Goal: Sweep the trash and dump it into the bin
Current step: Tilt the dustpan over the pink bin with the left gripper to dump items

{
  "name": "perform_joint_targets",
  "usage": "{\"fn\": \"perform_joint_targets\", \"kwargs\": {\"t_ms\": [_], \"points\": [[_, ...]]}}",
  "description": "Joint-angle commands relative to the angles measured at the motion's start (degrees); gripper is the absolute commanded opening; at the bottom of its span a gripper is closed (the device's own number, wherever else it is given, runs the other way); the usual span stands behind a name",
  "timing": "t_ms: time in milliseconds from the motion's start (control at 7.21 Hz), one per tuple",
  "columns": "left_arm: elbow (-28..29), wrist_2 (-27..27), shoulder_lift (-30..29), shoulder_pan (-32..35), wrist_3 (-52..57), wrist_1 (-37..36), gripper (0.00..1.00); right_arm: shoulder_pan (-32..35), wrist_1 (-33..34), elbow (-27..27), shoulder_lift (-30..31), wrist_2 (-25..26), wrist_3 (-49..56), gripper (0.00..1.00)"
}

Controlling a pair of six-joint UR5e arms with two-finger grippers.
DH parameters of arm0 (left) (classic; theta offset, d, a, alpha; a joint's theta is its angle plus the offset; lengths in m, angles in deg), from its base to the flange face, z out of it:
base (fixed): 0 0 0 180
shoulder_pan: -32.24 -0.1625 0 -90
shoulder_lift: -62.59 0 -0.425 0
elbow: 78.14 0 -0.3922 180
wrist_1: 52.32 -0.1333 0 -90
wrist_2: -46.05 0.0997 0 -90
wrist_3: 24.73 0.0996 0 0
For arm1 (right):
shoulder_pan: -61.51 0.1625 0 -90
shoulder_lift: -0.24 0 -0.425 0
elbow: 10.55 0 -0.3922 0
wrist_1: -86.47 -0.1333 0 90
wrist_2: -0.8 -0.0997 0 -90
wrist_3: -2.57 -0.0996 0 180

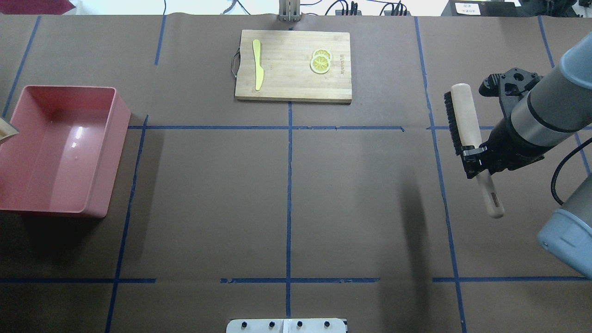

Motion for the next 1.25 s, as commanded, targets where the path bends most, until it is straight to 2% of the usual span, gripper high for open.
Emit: {"fn": "perform_joint_targets", "kwargs": {"t_ms": [0,555,1109], "points": [[-5.43,7.62,-0.38,-3.93,0.05,-9.07,0.05,0.1,-0.06,-0.03,0.33,0.0,0.0,0.0],[-7.92,18.35,-1.08,-9.91,0.49,-18.42,0.06,0.1,-0.41,-0.03,1.03,0.0,0.0,0.0],[-8.53,18.64,-3.28,-10.01,0.49,-20.9,0.06,0.1,-0.68,-0.03,1.21,0.0,0.09,0.0]]}}
